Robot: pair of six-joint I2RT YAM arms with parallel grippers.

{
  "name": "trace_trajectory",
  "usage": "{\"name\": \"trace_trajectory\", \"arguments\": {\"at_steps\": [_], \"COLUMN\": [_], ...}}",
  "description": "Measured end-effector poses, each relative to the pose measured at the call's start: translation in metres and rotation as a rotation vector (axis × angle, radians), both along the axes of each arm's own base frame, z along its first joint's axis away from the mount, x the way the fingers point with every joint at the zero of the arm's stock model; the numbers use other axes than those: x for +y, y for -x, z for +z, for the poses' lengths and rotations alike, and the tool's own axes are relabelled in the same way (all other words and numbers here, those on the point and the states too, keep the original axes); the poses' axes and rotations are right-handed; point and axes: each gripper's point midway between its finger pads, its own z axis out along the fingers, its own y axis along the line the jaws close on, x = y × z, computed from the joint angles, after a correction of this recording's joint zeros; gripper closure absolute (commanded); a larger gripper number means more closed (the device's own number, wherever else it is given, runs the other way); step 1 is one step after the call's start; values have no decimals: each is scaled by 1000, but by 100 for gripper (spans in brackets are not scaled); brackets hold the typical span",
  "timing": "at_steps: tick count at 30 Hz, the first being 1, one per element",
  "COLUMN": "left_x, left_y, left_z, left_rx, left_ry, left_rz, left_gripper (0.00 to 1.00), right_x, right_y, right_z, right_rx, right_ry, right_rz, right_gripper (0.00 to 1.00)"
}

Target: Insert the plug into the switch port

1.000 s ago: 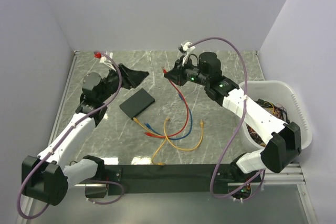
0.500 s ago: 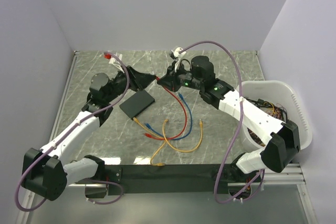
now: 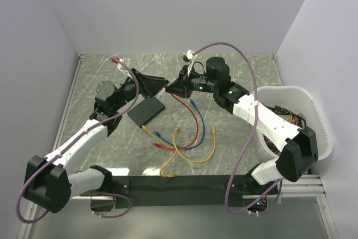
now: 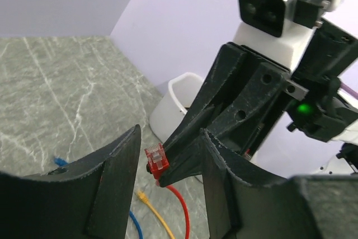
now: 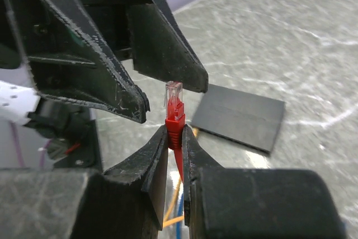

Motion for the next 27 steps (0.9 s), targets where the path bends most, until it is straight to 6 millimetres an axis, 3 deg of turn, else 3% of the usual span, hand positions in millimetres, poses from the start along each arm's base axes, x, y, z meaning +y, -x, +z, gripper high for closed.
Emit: {"name": "trace_trajectory", "arguments": {"at_steps": [7, 13, 16, 20, 22, 23, 24, 26, 27], "left_x": [-2, -1, 0, 2, 2, 3, 3, 4, 4], "left_y": [11, 14, 14, 14, 15, 15, 13, 7, 4], "left_z": [17, 16, 17, 19, 19, 19, 17, 14, 12], "left_rx": [-68, -82, -84, -91, -88, -82, -75, -33, -8], "left_ry": [44, 52, 53, 55, 53, 52, 47, 30, 21], "left_rz": [-46, -47, -45, -41, -38, -34, -26, -3, 12], "left_gripper": [55, 65, 73, 96, 100, 100, 100, 99, 99], "right_x": [-3, -3, -2, -1, -1, -1, -1, -2, -3], "right_y": [4, 8, 10, 12, 12, 11, 9, 2, -5], "right_z": [18, 20, 23, 25, 25, 25, 23, 19, 16], "right_rx": [35, 83, 91, 96, 101, 102, 107, 123, 127], "right_ry": [-102, -149, -164, -177, -178, -176, -173, -157, -146], "right_rz": [111, 189, 209, 229, 230, 225, 210, 157, 115], "right_gripper": [100, 100, 100, 100, 100, 93, 63, 51, 41]}}
